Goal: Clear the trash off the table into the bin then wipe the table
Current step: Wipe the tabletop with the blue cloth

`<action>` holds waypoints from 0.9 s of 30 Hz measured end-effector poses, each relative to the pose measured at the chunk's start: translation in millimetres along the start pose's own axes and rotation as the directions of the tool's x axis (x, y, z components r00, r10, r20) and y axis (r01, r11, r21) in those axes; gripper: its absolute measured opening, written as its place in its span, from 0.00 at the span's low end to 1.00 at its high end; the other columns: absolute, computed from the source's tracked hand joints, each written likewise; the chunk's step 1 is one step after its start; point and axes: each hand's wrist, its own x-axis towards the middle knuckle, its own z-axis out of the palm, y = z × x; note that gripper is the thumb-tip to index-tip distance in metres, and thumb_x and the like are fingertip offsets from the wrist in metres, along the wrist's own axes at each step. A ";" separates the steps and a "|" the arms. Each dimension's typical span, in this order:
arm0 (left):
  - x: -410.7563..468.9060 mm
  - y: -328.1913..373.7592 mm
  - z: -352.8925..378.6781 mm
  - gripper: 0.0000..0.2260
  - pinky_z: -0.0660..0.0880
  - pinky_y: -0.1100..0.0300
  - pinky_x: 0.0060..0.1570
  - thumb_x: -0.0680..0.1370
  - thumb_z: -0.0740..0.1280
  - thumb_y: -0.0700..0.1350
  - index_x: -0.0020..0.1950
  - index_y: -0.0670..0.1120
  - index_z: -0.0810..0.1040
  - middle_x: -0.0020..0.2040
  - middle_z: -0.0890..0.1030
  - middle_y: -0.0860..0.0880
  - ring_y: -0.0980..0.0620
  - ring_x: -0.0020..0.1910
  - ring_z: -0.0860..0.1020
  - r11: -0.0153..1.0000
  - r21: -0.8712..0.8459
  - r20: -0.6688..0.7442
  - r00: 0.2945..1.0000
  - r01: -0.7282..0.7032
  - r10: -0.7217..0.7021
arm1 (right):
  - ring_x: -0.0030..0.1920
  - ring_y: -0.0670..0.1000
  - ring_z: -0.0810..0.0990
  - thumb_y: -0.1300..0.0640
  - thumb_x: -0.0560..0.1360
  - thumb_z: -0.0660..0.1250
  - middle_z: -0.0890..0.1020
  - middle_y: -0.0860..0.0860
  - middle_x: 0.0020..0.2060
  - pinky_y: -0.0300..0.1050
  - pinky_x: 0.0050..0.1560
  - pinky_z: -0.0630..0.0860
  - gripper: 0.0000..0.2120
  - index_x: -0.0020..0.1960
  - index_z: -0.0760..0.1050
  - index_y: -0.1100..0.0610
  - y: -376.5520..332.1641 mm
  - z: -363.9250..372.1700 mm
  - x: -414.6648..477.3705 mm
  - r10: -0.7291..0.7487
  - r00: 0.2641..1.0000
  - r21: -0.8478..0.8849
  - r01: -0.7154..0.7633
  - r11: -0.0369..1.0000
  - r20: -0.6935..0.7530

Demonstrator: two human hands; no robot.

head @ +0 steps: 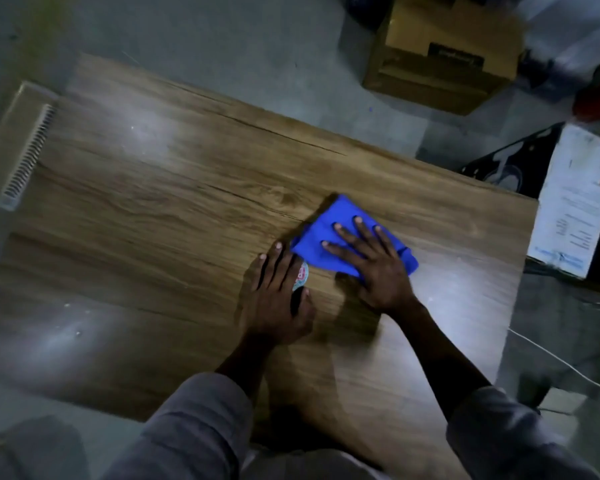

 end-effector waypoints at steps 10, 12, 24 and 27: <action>0.5 3.4 -2.8 0.34 0.57 0.41 0.77 0.75 0.68 0.51 0.80 0.46 0.63 0.82 0.59 0.48 0.48 0.82 0.53 0.999 0.038 0.026 1.000 0.016 -0.017 | 0.71 0.66 0.67 0.44 0.74 0.58 0.69 0.51 0.75 0.65 0.66 0.68 0.32 0.77 0.57 0.30 133.2 -25.8 -44.5 0.945 0.039 0.400 -0.900 0.174 -0.324; 0.0 2.6 -1.3 0.34 0.57 0.41 0.77 0.75 0.68 0.51 0.80 0.46 0.63 0.82 0.59 0.48 0.48 0.82 0.53 0.999 0.030 0.033 0.999 0.013 -0.014 | 0.68 0.63 0.69 0.42 0.76 0.55 0.70 0.54 0.74 0.54 0.61 0.67 0.30 0.78 0.60 0.36 97.4 -35.9 -11.9 0.871 0.154 0.374 -0.858 0.352 -0.466; -1.2 4.5 -3.7 0.33 0.56 0.42 0.78 0.75 0.66 0.51 0.80 0.46 0.64 0.81 0.61 0.47 0.48 0.82 0.54 0.998 0.065 0.013 1.000 0.004 -0.005 | 0.74 0.62 0.63 0.43 0.77 0.58 0.58 0.38 0.79 0.61 0.70 0.57 0.30 0.78 0.58 0.32 113.1 -13.2 -54.3 0.856 0.355 0.147 -0.889 0.433 -0.376; -1.6 5.6 -4.5 0.34 0.55 0.43 0.78 0.76 0.67 0.51 0.80 0.46 0.63 0.82 0.60 0.48 0.49 0.82 0.53 0.996 0.088 0.024 1.000 0.004 -0.006 | 0.75 0.58 0.66 0.46 0.86 0.53 0.65 0.44 0.75 0.56 0.78 0.50 0.23 0.79 0.61 0.48 112.3 -42.9 -49.3 0.922 -0.204 0.608 -0.793 0.041 -0.328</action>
